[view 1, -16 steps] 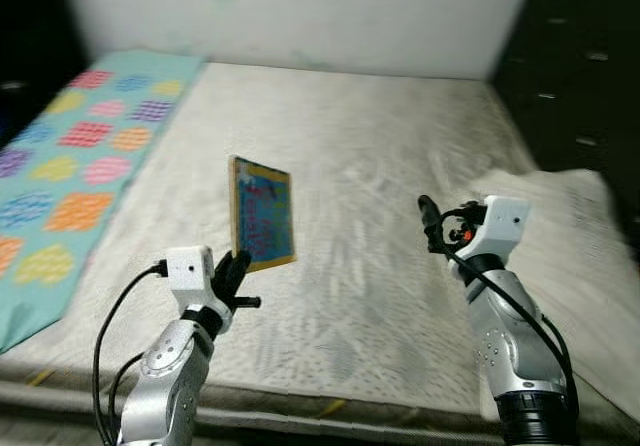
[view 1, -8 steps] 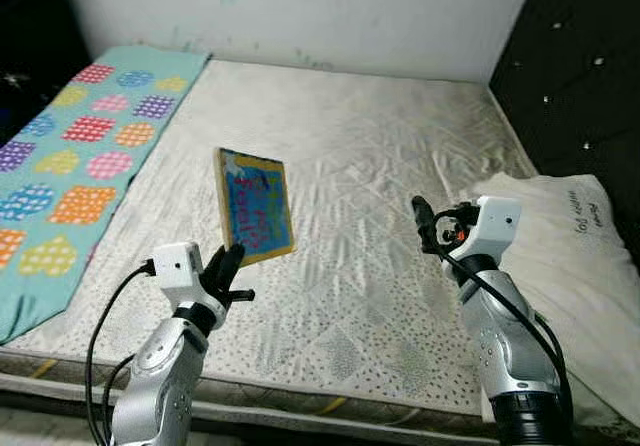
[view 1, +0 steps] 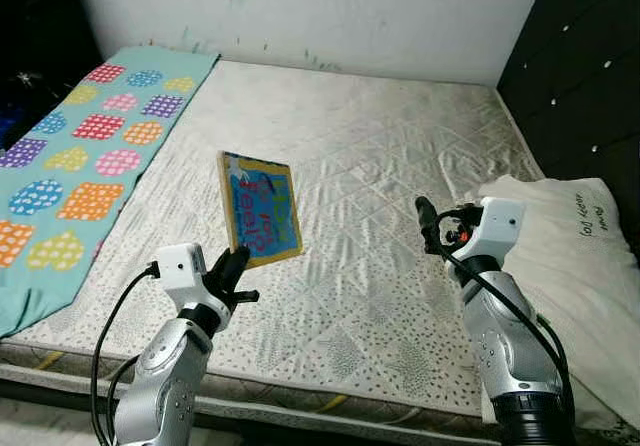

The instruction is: Clean up the room

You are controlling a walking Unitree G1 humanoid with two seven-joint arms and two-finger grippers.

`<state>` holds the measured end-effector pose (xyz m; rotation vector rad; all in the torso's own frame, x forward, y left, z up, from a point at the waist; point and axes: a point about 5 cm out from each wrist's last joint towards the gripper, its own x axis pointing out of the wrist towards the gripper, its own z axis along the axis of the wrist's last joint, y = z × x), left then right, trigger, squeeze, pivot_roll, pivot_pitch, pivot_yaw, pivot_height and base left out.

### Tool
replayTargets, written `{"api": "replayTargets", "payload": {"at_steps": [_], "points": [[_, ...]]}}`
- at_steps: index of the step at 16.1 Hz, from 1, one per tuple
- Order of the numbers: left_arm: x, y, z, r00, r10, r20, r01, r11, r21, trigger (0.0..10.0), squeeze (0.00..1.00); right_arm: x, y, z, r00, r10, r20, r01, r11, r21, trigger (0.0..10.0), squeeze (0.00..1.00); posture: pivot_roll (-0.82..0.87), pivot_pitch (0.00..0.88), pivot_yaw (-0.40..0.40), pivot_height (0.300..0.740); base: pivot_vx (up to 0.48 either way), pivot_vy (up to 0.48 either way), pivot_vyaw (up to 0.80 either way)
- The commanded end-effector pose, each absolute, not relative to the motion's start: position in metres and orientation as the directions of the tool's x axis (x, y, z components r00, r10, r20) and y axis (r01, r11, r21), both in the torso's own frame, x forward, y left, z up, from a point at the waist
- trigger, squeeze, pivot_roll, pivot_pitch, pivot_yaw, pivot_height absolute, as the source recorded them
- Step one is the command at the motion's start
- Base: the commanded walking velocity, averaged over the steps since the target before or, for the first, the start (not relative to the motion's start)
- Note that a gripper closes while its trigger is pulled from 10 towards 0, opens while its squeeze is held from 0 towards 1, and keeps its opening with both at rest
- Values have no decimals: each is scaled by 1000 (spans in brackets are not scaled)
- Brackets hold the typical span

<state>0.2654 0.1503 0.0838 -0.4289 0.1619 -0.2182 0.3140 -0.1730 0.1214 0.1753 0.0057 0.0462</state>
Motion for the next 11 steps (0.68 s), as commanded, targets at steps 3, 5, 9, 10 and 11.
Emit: {"api": "replayTargets", "payload": {"at_steps": [3, 5, 9, 10, 11], "points": [[269, 139, 103, 953, -300, -28, 258, 859, -442, 10000, 0, 315, -178, 124, 1000, 30, 1, -30, 985, 169, 10000, 0, -44, 11, -24, 740, 0, 0, 0], [270, 138, 103, 952, -304, -28, 261, 858, -444, 10000, 0, 315, -179, 124, 1000, 29, 1, -28, 985, 168, 10000, 0, -44, 11, -24, 740, 0, 0, 0], [270, 139, 104, 954, -297, -28, 252, 852, -459, 10000, 0, 316, -179, 124, 1000, 28, -2, -27, 985, 169, 10000, 0, -47, 10, -26, 740, 0, 0, -400], [270, 139, 104, 954, -297, -30, 251, 853, -457, 10000, 0, 316, -179, 125, 1000, 29, -2, -28, 985, 171, 10000, 0, -47, 10, -26, 740, 0, 0, -800], [270, 139, 104, 954, -298, -31, 251, 853, -457, 10000, 0, 316, -178, 125, 1000, 29, -1, -29, 985, 171, 10000, 0, -47, 10, -26, 740, 0, 0, -800]]}}
